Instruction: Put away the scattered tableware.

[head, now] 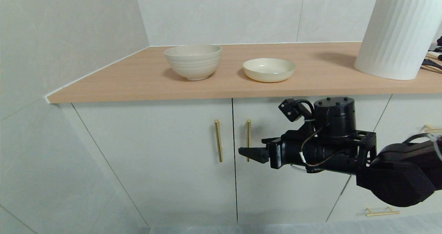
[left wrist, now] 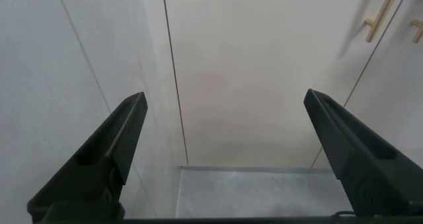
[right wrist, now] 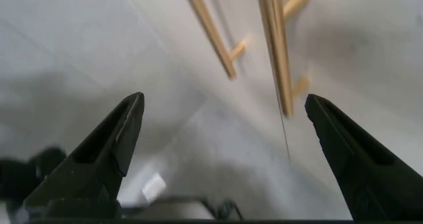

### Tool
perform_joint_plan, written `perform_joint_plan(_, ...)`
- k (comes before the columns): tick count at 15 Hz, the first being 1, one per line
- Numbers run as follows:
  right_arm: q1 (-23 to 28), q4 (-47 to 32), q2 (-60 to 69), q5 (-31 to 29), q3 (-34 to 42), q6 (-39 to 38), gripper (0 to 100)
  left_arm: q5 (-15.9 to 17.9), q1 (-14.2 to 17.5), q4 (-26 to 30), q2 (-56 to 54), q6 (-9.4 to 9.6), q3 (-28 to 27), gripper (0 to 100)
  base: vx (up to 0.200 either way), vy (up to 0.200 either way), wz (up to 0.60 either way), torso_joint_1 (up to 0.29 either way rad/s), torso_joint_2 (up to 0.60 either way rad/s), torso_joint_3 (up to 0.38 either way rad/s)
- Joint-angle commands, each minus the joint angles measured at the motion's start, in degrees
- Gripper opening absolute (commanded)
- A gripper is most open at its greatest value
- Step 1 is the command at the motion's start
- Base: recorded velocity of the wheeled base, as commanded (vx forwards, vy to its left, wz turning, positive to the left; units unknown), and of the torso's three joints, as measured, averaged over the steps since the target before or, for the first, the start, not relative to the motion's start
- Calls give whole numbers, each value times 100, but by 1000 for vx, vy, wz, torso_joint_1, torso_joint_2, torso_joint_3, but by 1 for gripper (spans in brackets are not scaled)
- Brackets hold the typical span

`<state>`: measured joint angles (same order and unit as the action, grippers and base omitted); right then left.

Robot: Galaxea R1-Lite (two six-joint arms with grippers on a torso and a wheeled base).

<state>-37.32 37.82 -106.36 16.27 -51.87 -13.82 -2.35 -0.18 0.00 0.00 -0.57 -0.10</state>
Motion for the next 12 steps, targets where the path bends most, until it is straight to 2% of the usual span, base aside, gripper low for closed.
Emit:
perform_joint_plan(1,-13,341,-447,-10,-7,-129,100,-2,1,0,0,-4,1,100,0,0,0,0,0,0)
perform_joint_plan(6,-13,762,-658,-28,-7,-314,100,-2,1,0,0,-4,1,100,0,0,0,0,0,0)
perform_joint_plan(12,-57,1808,-1159,-168,-34,-736,100,-2,1,0,0,-4,1,100,0,0,0,0,0,0)
